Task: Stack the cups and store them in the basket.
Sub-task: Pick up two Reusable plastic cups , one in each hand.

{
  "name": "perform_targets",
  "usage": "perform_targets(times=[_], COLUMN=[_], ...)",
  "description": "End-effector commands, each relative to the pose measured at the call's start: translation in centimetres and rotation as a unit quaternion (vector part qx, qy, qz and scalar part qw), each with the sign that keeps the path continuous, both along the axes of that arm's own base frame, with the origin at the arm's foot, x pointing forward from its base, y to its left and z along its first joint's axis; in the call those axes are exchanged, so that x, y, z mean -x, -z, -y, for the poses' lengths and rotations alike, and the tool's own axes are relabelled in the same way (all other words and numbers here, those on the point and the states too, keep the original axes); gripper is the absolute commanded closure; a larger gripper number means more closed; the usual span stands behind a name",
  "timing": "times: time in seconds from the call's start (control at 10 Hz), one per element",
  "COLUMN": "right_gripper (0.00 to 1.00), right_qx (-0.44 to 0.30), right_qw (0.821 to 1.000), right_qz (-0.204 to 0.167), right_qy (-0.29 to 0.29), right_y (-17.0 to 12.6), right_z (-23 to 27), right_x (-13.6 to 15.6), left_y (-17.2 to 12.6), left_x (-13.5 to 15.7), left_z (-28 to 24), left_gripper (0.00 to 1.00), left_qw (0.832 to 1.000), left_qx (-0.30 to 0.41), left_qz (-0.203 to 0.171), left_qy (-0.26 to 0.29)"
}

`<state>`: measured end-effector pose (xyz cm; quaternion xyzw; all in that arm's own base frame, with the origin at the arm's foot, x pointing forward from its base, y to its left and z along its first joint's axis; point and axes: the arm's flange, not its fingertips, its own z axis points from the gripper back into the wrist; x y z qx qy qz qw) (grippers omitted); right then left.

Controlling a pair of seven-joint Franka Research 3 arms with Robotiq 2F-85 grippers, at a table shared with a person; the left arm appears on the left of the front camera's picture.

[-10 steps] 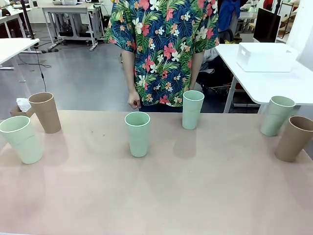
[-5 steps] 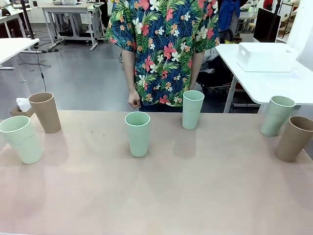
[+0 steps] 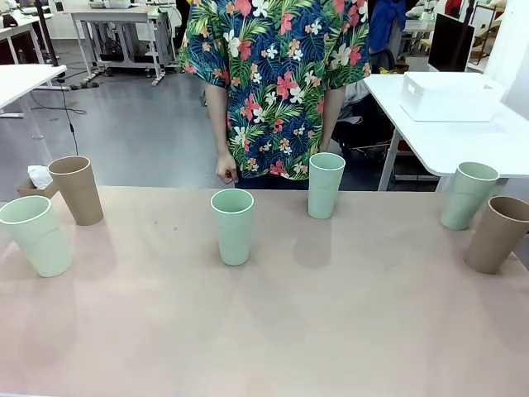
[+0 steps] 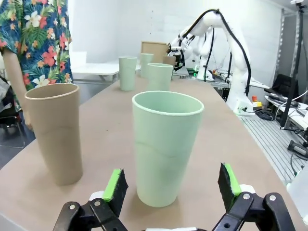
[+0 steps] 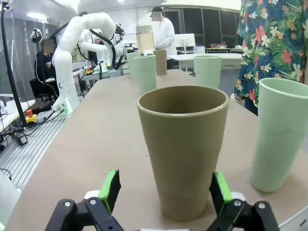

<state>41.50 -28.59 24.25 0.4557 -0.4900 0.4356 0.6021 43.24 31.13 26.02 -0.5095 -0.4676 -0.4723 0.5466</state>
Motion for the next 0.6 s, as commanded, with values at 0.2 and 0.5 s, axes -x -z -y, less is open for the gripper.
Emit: perform_targets(times=[0.2, 0.5], right_gripper=[0.00, 0.00], right_qx=[-0.020, -0.008], right_qw=[0.999, 1.000], right_qz=[0.028, 0.013], right_qy=[-0.008, -0.007], right_y=[0.0, 0.1], right_z=[0.3, -0.2], right_x=[-1.5, -1.3], left_y=[1.6, 1.8], left_x=[-2.1, -2.6], left_z=[0.3, 0.8], left_gripper=[0.00, 0.00], left_qw=[0.999, 0.998], left_qx=[0.029, 0.055], left_qz=[-0.002, -0.030], left_qy=[0.037, 0.027])
